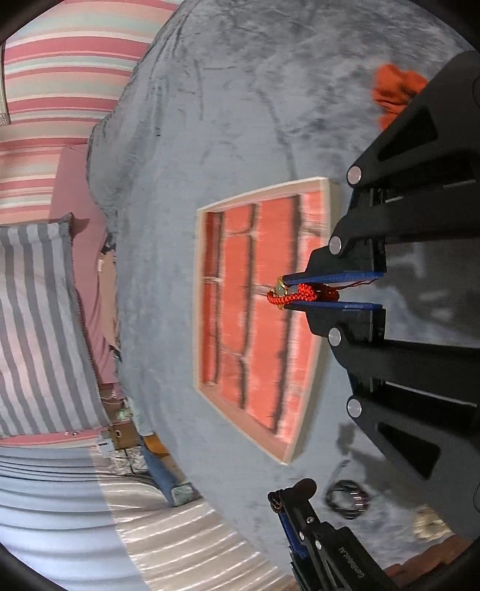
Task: Organize jewelry
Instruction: 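Place pendant in tray with left tool while right tool places red bracelet there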
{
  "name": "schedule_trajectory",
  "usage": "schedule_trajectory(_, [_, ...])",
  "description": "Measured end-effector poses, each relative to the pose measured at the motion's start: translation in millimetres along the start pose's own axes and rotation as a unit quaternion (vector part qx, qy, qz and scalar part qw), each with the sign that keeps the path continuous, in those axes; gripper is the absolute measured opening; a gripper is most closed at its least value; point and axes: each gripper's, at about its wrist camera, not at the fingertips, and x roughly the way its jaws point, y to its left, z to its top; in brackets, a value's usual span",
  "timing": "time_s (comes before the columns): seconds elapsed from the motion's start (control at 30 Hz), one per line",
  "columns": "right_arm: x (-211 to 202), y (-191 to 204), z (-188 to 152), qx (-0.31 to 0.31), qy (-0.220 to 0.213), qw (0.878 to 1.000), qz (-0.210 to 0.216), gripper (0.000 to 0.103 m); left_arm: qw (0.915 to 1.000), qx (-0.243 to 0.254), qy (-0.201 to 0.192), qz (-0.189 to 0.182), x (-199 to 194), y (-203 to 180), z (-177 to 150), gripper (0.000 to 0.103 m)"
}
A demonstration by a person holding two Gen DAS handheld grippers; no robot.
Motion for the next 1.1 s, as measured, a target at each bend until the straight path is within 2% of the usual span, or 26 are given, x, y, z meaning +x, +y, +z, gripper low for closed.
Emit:
schedule_trajectory(0.23, [41.8,-18.5,61.6,0.017,-0.001,1.000,-0.005,0.009,0.9999,0.010,-0.002,-0.004,44.8,-19.3,61.2,0.028])
schedule_trajectory(0.5, [131.9,-40.1,101.7,0.025,0.037,0.999,-0.027,0.009,0.9993,0.017,0.032,0.007,145.5,-29.6,102.3,0.028])
schedule_trajectory(0.57, [150.2,-45.5,105.4,0.028,0.047,0.998,-0.033,0.009,0.9989,0.018,0.041,0.009,168.9,-28.1,106.8,0.028])
schedule_trajectory(0.77, [215.1,-55.7,104.4,0.038,0.110,0.992,-0.040,0.009,0.9963,0.021,0.081,0.019,225.7,-24.6,112.5,0.028])
schedule_trajectory(0.87, [232.9,-58.4,102.7,0.051,0.147,0.987,-0.026,0.009,0.9943,0.030,0.100,0.023,240.9,-25.5,111.1,0.027])
schedule_trajectory(1.1, [253.8,-59.5,98.2,0.042,0.190,0.980,-0.044,0.011,0.9911,0.043,0.122,0.030,250.6,-26.5,109.1,0.026])
